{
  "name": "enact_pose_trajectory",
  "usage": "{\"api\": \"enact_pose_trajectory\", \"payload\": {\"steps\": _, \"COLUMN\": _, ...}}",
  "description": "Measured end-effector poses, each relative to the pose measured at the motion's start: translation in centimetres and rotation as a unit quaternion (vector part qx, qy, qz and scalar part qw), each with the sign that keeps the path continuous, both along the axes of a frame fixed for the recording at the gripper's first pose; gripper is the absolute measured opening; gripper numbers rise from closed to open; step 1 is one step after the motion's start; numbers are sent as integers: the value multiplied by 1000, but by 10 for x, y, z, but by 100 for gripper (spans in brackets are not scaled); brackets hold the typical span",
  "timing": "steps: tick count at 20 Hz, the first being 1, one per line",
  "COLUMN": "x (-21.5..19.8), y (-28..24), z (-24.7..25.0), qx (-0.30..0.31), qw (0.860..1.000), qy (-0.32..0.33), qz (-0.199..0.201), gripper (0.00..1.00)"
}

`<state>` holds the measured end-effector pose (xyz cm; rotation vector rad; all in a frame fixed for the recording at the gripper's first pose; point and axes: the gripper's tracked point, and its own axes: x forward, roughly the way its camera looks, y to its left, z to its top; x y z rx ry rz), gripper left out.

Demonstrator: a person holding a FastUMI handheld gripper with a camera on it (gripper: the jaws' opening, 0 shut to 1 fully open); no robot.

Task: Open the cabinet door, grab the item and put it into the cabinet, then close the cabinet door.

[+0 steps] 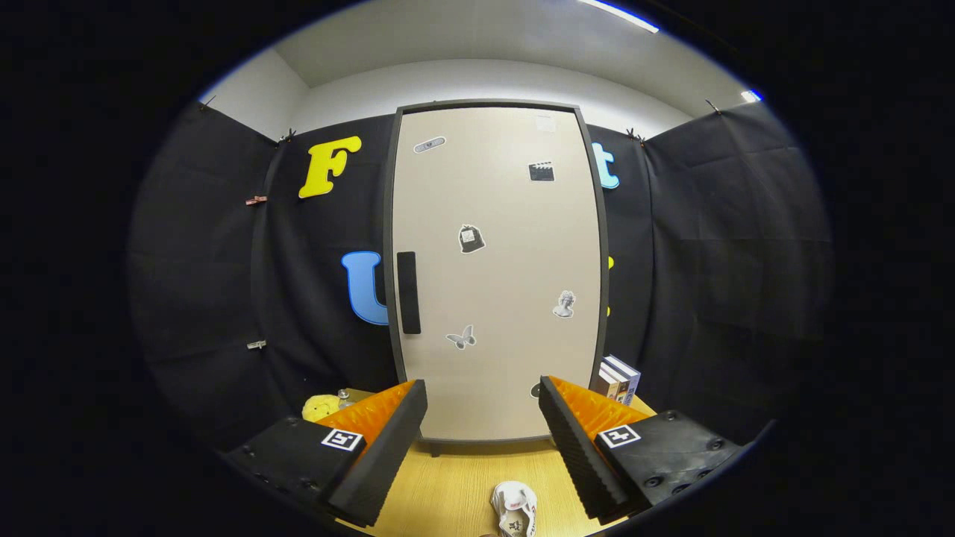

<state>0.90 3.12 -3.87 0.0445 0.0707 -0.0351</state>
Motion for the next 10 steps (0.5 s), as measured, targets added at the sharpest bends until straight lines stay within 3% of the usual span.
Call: {"api": "enact_pose_trajectory", "payload": {"steps": 10, "x": 63, "y": 35, "z": 42, "qx": -4, "qw": 999, "qy": -50, "qz": 17, "gripper": 98}}
